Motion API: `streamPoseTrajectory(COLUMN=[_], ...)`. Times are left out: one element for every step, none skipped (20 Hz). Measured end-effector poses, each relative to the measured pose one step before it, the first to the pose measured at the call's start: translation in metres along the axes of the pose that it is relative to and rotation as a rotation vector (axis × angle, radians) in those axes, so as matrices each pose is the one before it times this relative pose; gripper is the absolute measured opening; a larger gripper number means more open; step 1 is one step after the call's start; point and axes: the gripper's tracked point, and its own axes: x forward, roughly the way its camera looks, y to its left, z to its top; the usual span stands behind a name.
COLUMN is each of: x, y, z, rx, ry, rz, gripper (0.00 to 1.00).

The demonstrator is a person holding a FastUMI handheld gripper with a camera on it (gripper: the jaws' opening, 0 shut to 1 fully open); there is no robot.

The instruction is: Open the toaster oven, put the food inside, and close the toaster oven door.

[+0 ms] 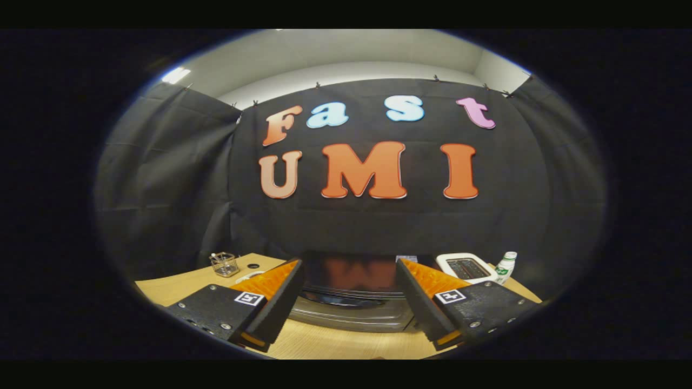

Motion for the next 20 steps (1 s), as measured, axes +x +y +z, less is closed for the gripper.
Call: streamPoseTrajectory(x=[0.01030, 0.01016, 0.00875, 0.00803, 0.00592, 0.00579, 0.00369, 0.00261, 0.00146, 0.00082, 0.00037, 0.00011, -0.00155, -0.00284, -0.00398, -0.00359, -0.00588, -0.00585, -0.00649, -0.00936], y=[0.00502, 0.00124, -0.00224, -0.00175, 0.00001, -0.00212, -0.00104, -0.00045, 0.00020, 0.00039, 0.00070, -0.00078, -0.00095, 0.00034, 0.00125, 0.00141, 0.00243, 0.00290, 0.00145, 0.00194], z=[-0.01036, -0.01045, -0.01103, -0.00881, -0.00486, -0.00552, -0.00426, -0.00401, -0.00366, -0.00526, -0.00423, 0.00205, -0.00189, 0.00049, -0.00232, 0.00024, -0.00231, 0.00084, -0.00124, -0.00460], rx=[0.00076, 0.00676, 0.00572, 0.00887, 0.00165, 0.00503, 0.00586, 0.00445, -0.00225, -0.00653, -0.01069, -0.01479, -0.00348, 0.00844, 0.00856, -0.00070, 0.01652, 0.02360, -0.01624, -0.01144], ry=[0.01939, 0.02037, 0.02325, 0.01924, 0.01246, 0.00901, 0.00867, 0.00722, 0.00703, 0.00739, 0.00606, -0.02298, 0.00285, -0.01351, -0.00685, -0.02107, -0.00663, -0.02282, -0.00779, -0.00185], rz=[-0.00408, -0.01070, -0.00956, -0.01334, -0.00372, -0.01579, -0.00836, -0.00935, -0.00549, -0.00587, -0.00305, -0.00785, -0.00920, -0.00737, -0.00132, 0.00204, 0.01019, 0.01062, 0.01190, 0.01053], gripper=[0.99, 0.99, 0.99, 0.99, 0.99, 0.99, 0.99, 0.99, 0.99, 0.99, 0.99, 0.99, 0.99, 0.99, 0.99, 0.97, 0.96, 0.92, 0.90, 0.86])
